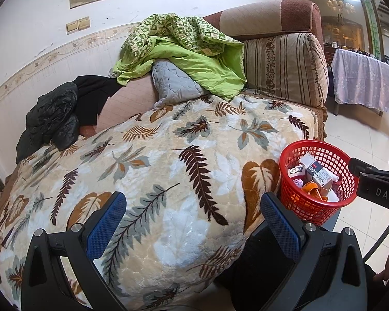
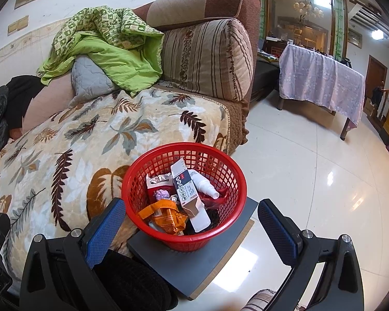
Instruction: Collect trash
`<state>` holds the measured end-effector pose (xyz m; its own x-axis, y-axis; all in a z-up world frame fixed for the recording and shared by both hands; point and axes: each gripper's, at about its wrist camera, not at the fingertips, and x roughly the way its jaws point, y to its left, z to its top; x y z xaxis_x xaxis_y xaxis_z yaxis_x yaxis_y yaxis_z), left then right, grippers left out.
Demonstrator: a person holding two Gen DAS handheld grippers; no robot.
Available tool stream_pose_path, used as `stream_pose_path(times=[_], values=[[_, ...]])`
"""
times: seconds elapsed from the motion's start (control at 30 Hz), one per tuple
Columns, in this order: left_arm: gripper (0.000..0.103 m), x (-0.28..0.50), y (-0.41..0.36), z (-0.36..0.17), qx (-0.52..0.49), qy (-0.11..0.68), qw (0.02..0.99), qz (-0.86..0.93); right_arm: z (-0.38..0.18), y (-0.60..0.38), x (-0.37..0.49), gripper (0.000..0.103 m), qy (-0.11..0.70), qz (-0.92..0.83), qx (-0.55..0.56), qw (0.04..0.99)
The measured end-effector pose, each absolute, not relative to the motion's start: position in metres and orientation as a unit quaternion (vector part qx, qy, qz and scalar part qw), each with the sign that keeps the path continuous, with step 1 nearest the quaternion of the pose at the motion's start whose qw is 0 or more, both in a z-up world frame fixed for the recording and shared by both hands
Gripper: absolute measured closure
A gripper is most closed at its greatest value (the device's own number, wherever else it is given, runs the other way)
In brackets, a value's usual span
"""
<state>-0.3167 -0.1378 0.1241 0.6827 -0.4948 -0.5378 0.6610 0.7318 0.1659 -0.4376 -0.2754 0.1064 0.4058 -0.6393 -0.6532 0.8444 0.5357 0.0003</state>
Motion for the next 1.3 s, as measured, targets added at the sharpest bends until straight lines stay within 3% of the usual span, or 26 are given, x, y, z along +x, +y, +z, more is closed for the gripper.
stream_pose_path(times=[1.3], values=[[0.000, -0.3177, -0.1384, 0.1240, 0.175, 0.237, 0.901, -0.320, 0.1030, -0.2755, -0.4370, 0.000, 0.308, -0.449, 0.167, 0.822]])
